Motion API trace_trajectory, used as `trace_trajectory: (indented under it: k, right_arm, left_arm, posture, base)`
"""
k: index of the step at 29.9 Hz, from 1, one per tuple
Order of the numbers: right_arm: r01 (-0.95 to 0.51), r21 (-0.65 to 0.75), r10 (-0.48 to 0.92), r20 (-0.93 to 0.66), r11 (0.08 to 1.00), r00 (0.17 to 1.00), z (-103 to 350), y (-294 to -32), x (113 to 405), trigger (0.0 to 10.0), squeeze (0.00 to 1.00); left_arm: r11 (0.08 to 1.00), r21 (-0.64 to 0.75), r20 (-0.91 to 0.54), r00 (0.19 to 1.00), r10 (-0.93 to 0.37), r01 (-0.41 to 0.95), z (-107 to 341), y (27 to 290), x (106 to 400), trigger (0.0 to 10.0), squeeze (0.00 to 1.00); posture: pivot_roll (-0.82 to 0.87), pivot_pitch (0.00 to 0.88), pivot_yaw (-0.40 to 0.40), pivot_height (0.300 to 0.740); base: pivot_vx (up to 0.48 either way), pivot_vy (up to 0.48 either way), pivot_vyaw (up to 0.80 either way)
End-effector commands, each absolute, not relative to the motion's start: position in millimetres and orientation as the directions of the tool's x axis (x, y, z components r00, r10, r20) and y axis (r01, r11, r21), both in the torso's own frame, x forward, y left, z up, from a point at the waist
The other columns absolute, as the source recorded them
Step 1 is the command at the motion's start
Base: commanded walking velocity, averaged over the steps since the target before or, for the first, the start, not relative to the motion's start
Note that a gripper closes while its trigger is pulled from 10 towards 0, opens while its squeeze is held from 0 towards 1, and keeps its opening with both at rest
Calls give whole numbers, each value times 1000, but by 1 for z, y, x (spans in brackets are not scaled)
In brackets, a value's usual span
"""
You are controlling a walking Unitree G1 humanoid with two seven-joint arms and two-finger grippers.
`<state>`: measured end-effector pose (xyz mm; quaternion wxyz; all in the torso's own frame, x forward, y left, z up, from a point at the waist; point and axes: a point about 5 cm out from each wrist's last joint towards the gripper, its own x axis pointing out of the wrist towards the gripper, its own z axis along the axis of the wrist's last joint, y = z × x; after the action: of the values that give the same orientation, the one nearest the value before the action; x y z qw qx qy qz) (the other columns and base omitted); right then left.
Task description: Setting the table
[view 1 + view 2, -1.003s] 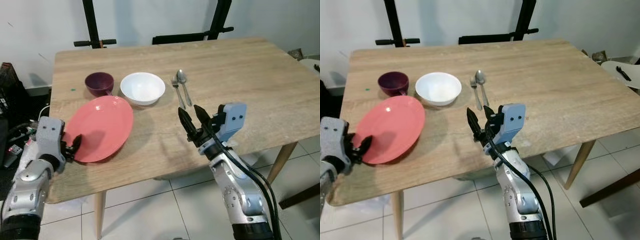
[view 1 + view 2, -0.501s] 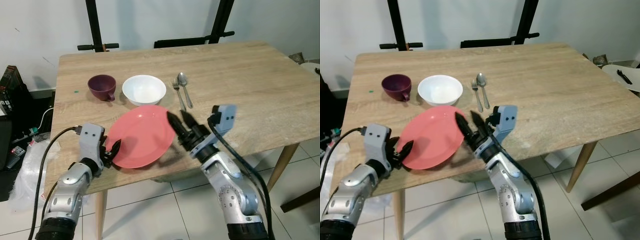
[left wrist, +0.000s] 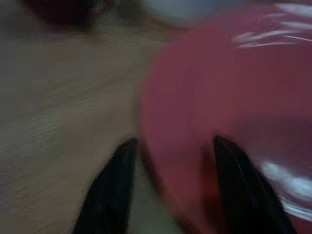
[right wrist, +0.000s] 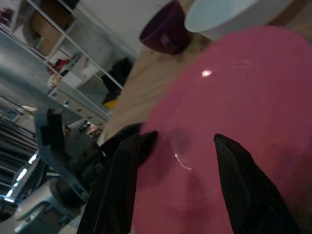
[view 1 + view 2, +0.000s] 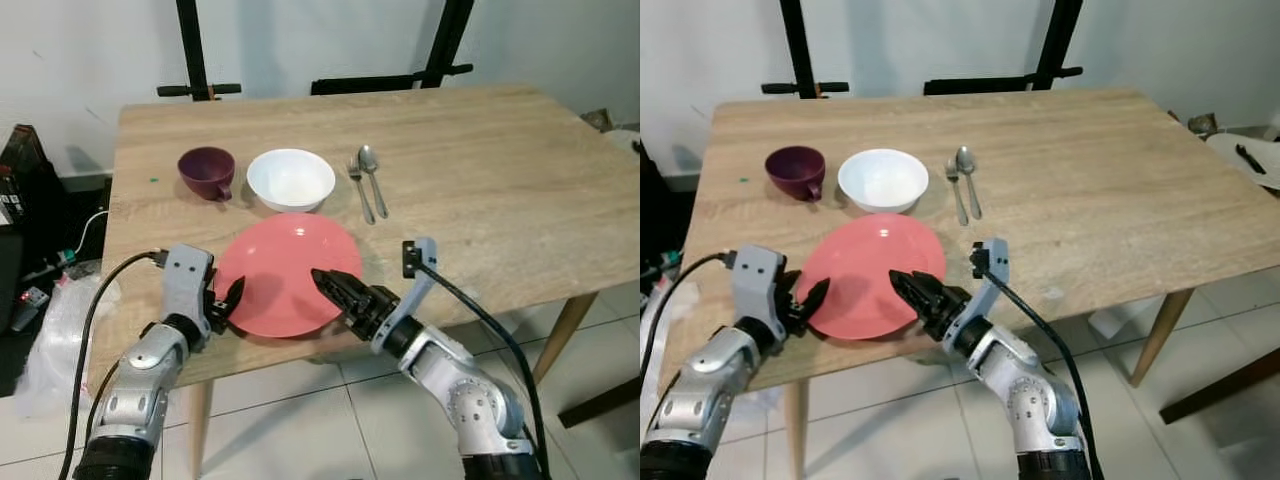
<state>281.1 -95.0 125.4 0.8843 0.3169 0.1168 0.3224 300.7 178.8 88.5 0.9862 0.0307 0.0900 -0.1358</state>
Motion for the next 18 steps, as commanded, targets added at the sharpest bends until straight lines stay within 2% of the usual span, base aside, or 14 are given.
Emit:
trace_trajectory:
  k: [1,7,11,18]
  right_arm:
    - [-446,588,582,-51,675,812,119,-112,283,10000,0]
    - [-387,493,426,38,779,904,141,-162,289,10000,0]
    - [-369,509,425,8,778,905,136,-165,286,10000,0]
    - [-376,576,482,-37,726,875,115,-148,276,10000,0]
  left_arm:
    - [967,17,-340,911,-232,253,56,184,286,10000,0]
    - [968,14,-335,913,-232,251,57,184,284,10000,0]
    - [967,13,-337,912,-236,255,56,183,285,10000,0]
    - [966,11,-332,912,-241,260,58,181,287,10000,0]
  posture:
    - [-86,43,-23,740]
    - [-93,48,-24,740]
    - [-100,49,-21,740]
    - [-97,46,-22,740]
  base:
    - [0,0,0]
    - [0,0,0]
    - [0,0,0]
    - [0,0,0]
